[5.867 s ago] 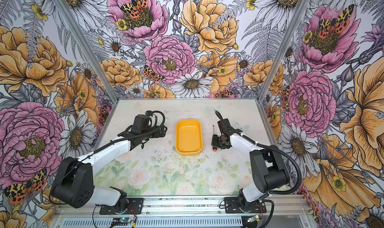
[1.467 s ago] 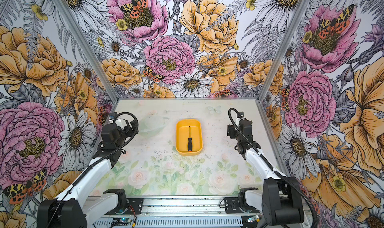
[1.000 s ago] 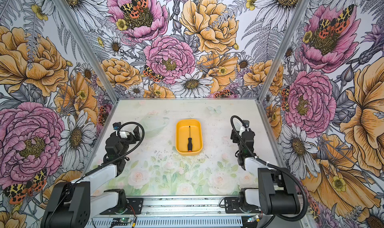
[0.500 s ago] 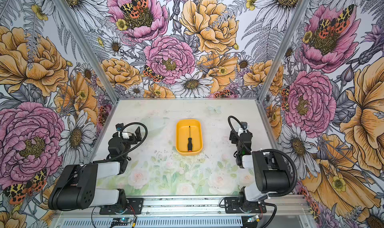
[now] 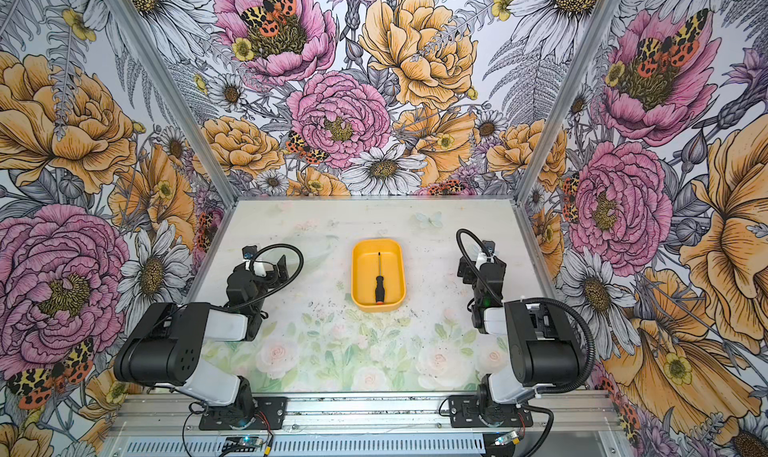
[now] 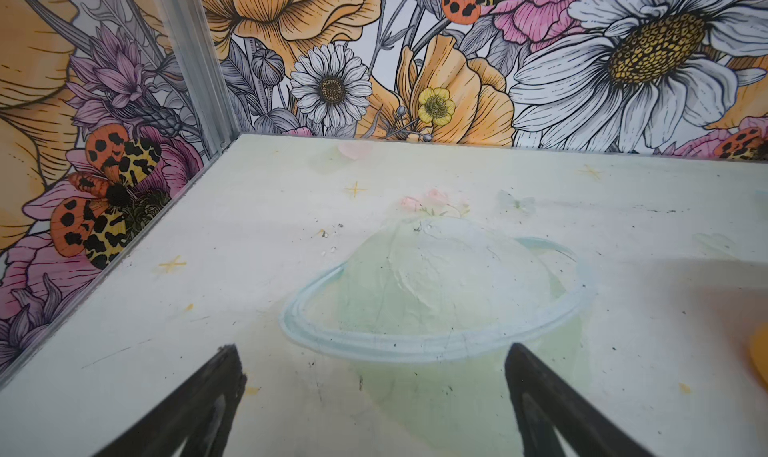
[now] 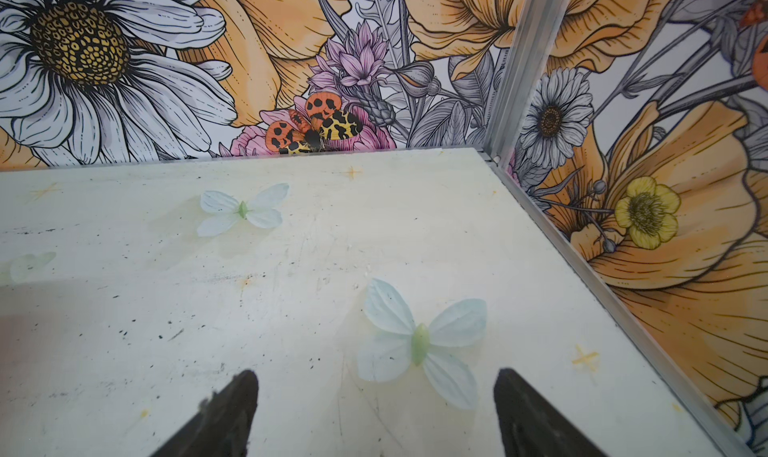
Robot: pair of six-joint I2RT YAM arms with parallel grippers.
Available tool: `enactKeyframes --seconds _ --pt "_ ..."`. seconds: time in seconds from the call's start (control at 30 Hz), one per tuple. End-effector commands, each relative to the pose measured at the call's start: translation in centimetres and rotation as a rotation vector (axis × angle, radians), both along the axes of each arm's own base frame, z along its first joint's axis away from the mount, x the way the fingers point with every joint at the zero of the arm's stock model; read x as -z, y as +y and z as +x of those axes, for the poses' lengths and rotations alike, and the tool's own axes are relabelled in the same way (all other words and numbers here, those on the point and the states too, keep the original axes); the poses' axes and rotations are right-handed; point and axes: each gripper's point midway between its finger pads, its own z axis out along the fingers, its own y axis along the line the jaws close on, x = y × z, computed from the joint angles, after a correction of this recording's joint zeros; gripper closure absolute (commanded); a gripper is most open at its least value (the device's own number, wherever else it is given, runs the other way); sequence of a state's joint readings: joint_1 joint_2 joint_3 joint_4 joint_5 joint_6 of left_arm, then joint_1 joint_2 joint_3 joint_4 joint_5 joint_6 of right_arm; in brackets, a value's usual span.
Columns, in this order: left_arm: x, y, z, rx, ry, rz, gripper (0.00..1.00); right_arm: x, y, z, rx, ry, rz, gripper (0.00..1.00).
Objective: Put the screwdriver in the bin
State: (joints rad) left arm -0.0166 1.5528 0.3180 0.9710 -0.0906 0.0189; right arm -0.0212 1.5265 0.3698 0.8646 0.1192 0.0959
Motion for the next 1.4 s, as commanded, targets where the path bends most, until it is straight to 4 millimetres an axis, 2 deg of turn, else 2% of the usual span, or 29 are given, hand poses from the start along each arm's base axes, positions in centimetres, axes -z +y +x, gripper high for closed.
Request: enactKeyframes --seconds 0.0,0.13,0.57,1.37 --pt "-1.91 0.31 0.74 -0.017 -0.061 0.015 0.01 -0.5 -0.05 0.55 -0.007 -0.014 0.002 0.09" --pt "-1.66 0.68 1.35 -0.013 -0.033 -0.005 0.01 -0.5 -0.06 0.54 -0.005 -0.014 0.002 0.08" --pt "-1.66 0.92 1.39 -0.011 -0.033 -0.021 0.01 -0.52 -0.05 0.52 -0.006 -0.015 0.002 0.01" --pt "-1.59 0.93 1.35 -0.012 -0.031 -0.021 0.01 -0.54 0.03 0.52 -0.002 -0.015 -0.006 0.0"
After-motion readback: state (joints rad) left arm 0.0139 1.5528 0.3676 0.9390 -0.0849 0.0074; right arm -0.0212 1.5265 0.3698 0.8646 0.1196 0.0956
